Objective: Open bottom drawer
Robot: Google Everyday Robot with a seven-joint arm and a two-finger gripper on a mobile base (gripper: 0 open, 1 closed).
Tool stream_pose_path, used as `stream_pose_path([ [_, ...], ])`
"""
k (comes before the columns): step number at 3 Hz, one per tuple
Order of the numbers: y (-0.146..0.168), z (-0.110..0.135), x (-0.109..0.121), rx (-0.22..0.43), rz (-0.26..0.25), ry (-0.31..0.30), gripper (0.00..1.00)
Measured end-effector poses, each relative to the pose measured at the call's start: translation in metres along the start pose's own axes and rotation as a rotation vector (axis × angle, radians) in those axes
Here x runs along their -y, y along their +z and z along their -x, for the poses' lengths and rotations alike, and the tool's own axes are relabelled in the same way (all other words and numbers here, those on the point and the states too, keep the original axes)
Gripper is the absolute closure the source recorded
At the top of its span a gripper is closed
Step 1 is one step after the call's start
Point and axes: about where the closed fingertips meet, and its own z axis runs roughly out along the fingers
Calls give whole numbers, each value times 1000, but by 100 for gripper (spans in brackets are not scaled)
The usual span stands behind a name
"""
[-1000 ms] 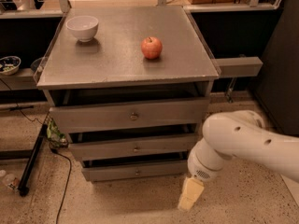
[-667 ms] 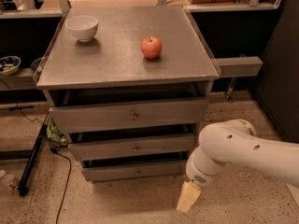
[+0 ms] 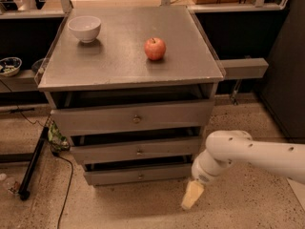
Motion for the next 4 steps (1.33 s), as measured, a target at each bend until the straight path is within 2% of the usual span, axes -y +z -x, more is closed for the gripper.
stream_pose_path([
  [1, 17, -3, 32, 40, 24, -27, 0],
  [2, 21, 1, 37, 55, 22, -39, 0],
  [3, 30, 0, 33, 72, 26, -39, 0],
  [4, 52, 0, 36, 102, 29, -21, 0],
])
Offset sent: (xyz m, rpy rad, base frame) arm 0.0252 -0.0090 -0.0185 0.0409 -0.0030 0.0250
